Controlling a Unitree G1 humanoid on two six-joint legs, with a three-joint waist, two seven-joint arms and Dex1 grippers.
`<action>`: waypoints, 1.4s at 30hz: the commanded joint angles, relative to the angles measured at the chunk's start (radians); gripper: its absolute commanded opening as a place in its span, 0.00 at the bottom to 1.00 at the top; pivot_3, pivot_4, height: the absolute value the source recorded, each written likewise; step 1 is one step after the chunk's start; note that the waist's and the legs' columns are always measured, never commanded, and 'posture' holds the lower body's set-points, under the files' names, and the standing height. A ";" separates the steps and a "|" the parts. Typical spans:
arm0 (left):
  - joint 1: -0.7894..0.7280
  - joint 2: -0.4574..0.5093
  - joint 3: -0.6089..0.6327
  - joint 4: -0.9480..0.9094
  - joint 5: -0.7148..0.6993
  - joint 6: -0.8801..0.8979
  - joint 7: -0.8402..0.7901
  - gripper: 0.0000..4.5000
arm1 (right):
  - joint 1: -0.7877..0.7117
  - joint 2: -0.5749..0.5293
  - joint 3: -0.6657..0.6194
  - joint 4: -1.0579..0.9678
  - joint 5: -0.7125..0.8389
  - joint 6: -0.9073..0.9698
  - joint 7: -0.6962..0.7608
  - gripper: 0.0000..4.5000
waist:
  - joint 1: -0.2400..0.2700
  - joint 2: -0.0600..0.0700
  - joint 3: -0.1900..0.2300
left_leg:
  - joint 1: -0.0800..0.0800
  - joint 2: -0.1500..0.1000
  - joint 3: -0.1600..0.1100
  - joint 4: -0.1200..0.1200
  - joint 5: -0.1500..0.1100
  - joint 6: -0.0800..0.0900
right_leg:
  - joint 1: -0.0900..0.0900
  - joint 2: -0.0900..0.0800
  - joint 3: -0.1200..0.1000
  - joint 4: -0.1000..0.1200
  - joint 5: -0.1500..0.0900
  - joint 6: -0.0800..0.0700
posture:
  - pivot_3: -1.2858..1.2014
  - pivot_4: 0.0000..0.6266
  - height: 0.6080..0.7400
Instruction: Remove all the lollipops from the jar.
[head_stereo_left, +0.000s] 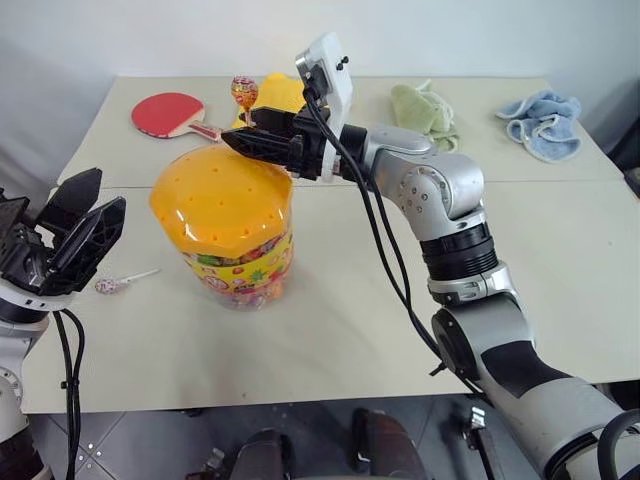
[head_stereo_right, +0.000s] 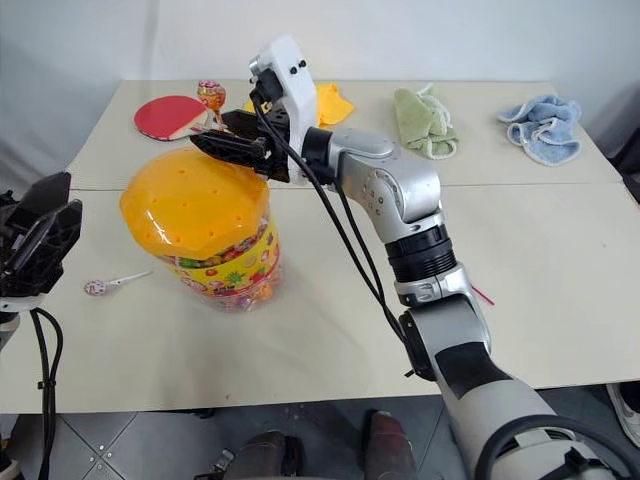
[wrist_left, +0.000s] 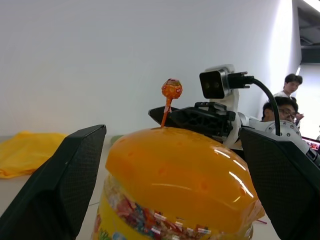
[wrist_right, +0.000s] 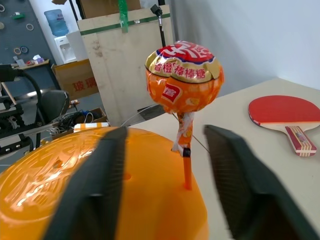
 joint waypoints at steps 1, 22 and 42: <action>-0.013 0.008 0.007 -0.041 -0.058 0.006 0.005 1.00 | -0.019 0.014 -0.020 -0.012 -0.002 -0.020 0.008 0.25 | -0.002 0.000 0.000 | 0.000 0.000 0.000 0.000 0.000 0.000 | 0.000 0.000 0.000 0.000 0.000 0.000 | 0.52 0.24 1.00; 0.026 0.285 -0.109 -0.051 0.023 0.106 -0.378 1.00 | 0.231 -0.735 -0.141 -0.179 0.020 0.238 0.265 0.01 | 0.025 0.000 0.001 | -0.002 -0.001 0.002 -0.004 0.000 0.000 | 0.000 0.000 0.000 -0.008 0.000 0.000 | 0.52 0.24 1.00; -0.052 0.314 -0.105 0.047 0.093 0.112 -0.442 1.00 | 0.825 -0.972 -0.209 -0.097 -0.165 0.003 0.285 0.39 | 0.034 0.003 0.002 | 0.001 0.002 0.017 -0.001 0.000 0.001 | -0.002 0.001 0.008 -0.012 0.000 0.000 | 0.52 0.24 1.00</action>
